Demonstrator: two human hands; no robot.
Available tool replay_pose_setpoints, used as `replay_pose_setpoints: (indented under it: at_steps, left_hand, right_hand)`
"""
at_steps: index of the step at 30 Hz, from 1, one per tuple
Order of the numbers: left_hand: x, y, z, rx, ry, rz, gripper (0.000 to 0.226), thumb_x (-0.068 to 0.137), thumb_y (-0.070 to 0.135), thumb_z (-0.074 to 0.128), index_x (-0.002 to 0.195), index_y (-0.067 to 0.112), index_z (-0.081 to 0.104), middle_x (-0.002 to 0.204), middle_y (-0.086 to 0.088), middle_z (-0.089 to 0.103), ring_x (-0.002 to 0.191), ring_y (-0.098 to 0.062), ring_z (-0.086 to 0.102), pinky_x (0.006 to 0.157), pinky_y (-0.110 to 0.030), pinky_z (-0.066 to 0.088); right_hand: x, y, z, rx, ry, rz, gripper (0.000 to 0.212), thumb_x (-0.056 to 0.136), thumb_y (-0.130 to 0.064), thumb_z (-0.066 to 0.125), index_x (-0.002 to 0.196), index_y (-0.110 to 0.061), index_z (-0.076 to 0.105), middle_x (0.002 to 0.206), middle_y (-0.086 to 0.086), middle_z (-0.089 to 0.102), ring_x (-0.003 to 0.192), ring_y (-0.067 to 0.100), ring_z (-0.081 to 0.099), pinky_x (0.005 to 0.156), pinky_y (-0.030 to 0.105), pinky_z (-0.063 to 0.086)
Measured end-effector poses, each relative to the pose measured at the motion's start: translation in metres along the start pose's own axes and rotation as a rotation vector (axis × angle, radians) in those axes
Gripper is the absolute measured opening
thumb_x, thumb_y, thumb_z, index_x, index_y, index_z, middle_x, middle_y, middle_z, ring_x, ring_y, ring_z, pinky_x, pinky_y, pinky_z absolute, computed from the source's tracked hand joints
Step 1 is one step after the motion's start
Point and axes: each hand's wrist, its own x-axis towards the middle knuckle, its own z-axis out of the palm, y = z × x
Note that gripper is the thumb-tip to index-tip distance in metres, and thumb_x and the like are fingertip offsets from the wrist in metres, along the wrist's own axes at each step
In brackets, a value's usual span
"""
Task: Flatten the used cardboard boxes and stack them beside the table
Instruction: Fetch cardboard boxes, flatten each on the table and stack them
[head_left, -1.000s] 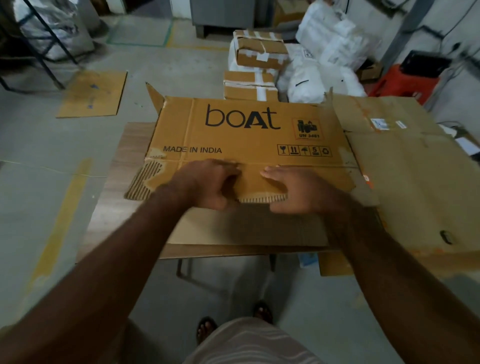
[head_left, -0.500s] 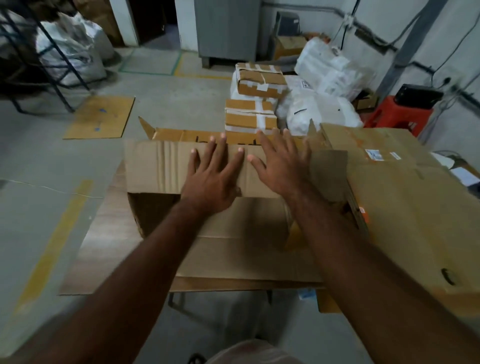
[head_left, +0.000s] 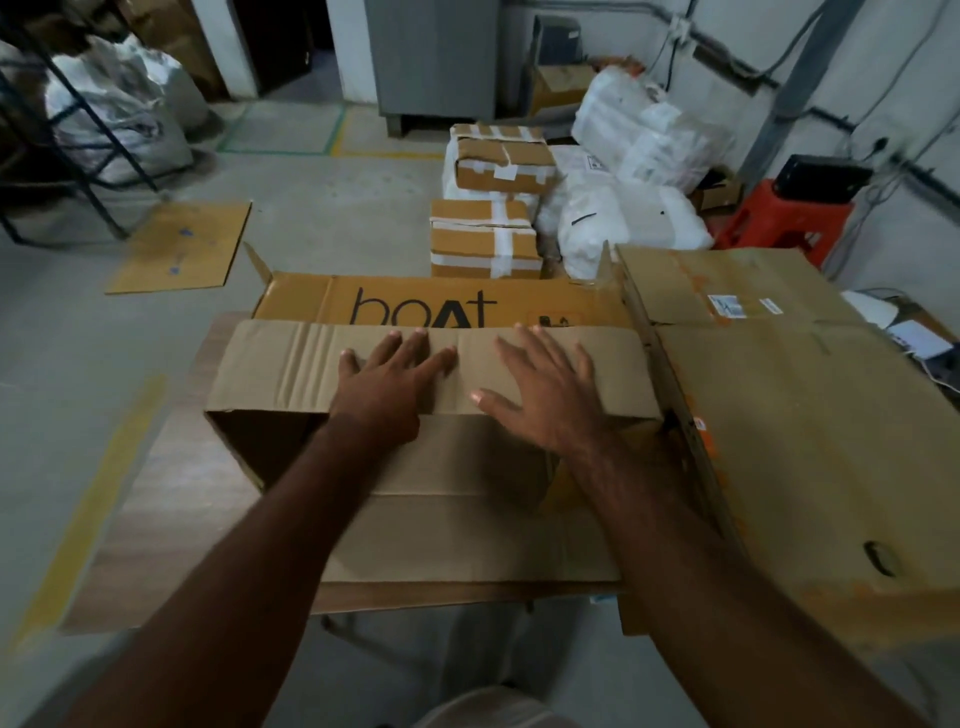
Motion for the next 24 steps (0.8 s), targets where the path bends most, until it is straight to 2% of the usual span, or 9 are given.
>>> replay_pose_setpoints:
  at_steps: [4, 7, 10, 13, 15, 17, 19, 21, 24]
  left_hand:
    - [0.002, 0.005, -0.003, -0.008, -0.049, -0.023, 0.102, 0.088, 0.030, 0.073, 0.156, 0.051, 0.000, 0.171, 0.002, -0.006, 0.157, -0.030, -0.003, 0.112, -0.079, 0.017]
    - [0.002, 0.007, -0.006, -0.027, -0.083, -0.048, 0.097, 0.091, 0.028, 0.069, 0.154, 0.053, 0.000, 0.170, 0.005, -0.009, 0.157, -0.028, -0.007, 0.107, -0.085, 0.014]
    - [-0.001, 0.010, -0.007, -0.035, -0.082, -0.059, 0.096, 0.091, 0.027, 0.071, 0.153, 0.053, 0.003, 0.170, 0.006, -0.009, 0.156, -0.028, -0.007, 0.104, -0.087, 0.012]
    - [-0.002, 0.006, -0.005, -0.050, -0.056, -0.062, 0.095, 0.091, 0.030, 0.072, 0.153, 0.054, 0.005, 0.169, 0.007, -0.010, 0.156, -0.027, -0.007, 0.104, -0.088, 0.011]
    - [-0.002, 0.001, -0.006, -0.064, -0.069, -0.060, 0.092, 0.092, 0.033, 0.071, 0.154, 0.053, 0.006, 0.169, 0.007, -0.010, 0.156, -0.026, -0.008, 0.104, -0.088, 0.010]
    - [-0.003, -0.003, -0.005, -0.064, -0.073, -0.067, 0.094, 0.090, 0.037, 0.074, 0.153, 0.054, 0.006, 0.169, 0.008, -0.010, 0.156, -0.027, -0.008, 0.103, -0.088, 0.009]
    - [-0.007, -0.004, -0.004, -0.054, -0.054, -0.071, 0.096, 0.087, 0.039, 0.075, 0.153, 0.053, 0.007, 0.169, 0.008, -0.009, 0.156, -0.028, -0.007, 0.102, -0.089, 0.010]
    - [-0.009, -0.003, -0.004, -0.058, -0.022, -0.057, 0.096, 0.087, 0.035, 0.075, 0.154, 0.052, 0.009, 0.170, 0.006, -0.008, 0.156, -0.029, -0.006, 0.102, -0.089, 0.010]
    - [-0.009, 0.003, -0.007, -0.037, -0.021, -0.060, 0.103, 0.085, 0.023, 0.076, 0.153, 0.052, 0.005, 0.170, 0.006, -0.009, 0.157, -0.028, -0.006, 0.104, -0.088, 0.013]
  right_hand:
    - [-0.022, 0.014, -0.005, -0.018, -0.032, -0.014, 0.087, 0.091, -0.078, 0.045, 0.162, -0.039, 0.012, 0.172, -0.004, 0.003, 0.158, 0.020, 0.001, 0.122, 0.057, -0.004]
    - [-0.041, 0.026, -0.008, 0.004, -0.033, 0.014, 0.087, 0.093, -0.044, 0.063, 0.161, -0.046, 0.009, 0.172, -0.004, 0.001, 0.158, 0.021, -0.002, 0.122, 0.059, -0.004]
    - [-0.062, 0.034, -0.013, 0.089, 0.000, 0.073, 0.090, 0.088, -0.016, 0.060, 0.160, -0.044, 0.015, 0.172, -0.005, 0.003, 0.158, 0.018, -0.003, 0.123, 0.057, -0.002]
    - [-0.087, 0.057, -0.018, 0.145, 0.013, 0.160, 0.092, 0.084, -0.017, 0.062, 0.162, -0.034, 0.017, 0.172, -0.003, 0.002, 0.158, 0.020, -0.002, 0.123, 0.058, 0.005]
    - [-0.107, 0.082, -0.019, 0.150, -0.015, 0.244, 0.095, 0.082, -0.018, 0.065, 0.164, -0.025, 0.016, 0.172, 0.001, 0.004, 0.158, 0.023, 0.004, 0.123, 0.054, 0.015]
    - [-0.126, 0.109, -0.019, 0.207, -0.003, 0.354, 0.085, 0.087, -0.016, 0.066, 0.162, -0.016, 0.026, 0.167, 0.009, 0.026, 0.151, 0.029, 0.028, 0.118, 0.046, 0.030]
    - [-0.138, 0.128, -0.019, 0.251, 0.069, 0.434, 0.068, 0.088, -0.016, 0.066, 0.152, -0.013, 0.046, 0.151, 0.011, 0.050, 0.135, 0.030, 0.050, 0.109, 0.043, 0.044]
    - [-0.140, 0.130, -0.018, 0.256, 0.093, 0.422, 0.062, 0.087, -0.018, 0.066, 0.147, -0.016, 0.053, 0.143, 0.009, 0.058, 0.127, 0.029, 0.057, 0.103, 0.043, 0.049]
    - [-0.127, 0.110, -0.015, 0.271, 0.143, 0.330, 0.065, 0.089, -0.020, 0.066, 0.150, -0.014, 0.048, 0.147, 0.011, 0.055, 0.131, 0.030, 0.054, 0.105, 0.043, 0.046]
